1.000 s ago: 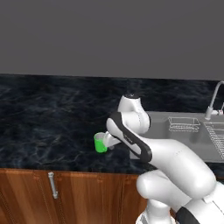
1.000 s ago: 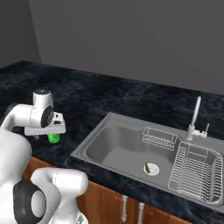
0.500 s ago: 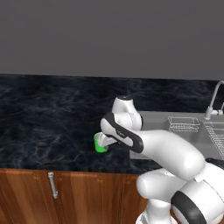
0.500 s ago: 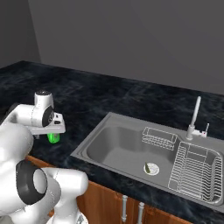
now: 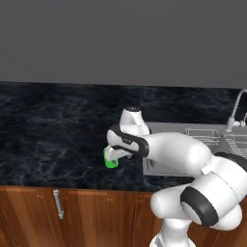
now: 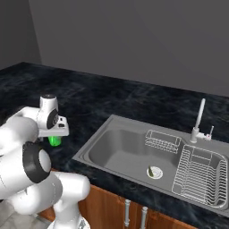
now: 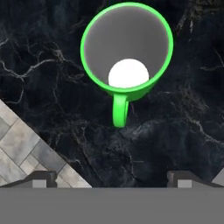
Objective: Clear the mugs and bowl far away from the sink.
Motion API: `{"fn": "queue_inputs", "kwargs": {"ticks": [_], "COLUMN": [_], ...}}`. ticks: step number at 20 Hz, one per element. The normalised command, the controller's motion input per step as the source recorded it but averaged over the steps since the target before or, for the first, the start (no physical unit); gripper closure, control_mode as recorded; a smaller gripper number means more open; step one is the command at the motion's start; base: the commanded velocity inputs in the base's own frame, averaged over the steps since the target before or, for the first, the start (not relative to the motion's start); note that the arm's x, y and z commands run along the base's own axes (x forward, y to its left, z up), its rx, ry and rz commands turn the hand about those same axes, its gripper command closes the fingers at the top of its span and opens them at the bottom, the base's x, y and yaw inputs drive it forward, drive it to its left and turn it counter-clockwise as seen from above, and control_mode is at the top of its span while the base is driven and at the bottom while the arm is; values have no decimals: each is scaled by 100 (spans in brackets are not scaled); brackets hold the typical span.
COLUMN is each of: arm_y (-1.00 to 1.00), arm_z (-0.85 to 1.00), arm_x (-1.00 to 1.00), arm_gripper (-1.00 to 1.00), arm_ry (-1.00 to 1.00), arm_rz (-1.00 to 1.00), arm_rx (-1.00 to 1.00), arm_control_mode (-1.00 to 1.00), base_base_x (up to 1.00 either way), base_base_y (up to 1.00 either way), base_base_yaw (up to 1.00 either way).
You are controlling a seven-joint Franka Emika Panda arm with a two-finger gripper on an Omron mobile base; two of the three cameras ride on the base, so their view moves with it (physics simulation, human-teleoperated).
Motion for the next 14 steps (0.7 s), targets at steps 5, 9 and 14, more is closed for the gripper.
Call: {"fn": "queue_inputs", "kwargs": {"ticks": [5,9,14], "arm_y": [10,8,4], "arm_z": [-11,-14,-19], "arm_x": [19,14,14], "arm_gripper": [-100,-100,-100], "arm_ry": [4,6,4], "arm_rz": [0,0,0], "arm_rx": [0,0,0], "arm_control_mode": [-100,-100,-100], "base_base_x": [0,0,0], "base_base_y": [0,0,0], "base_base_yaw": [0,0,0]}}
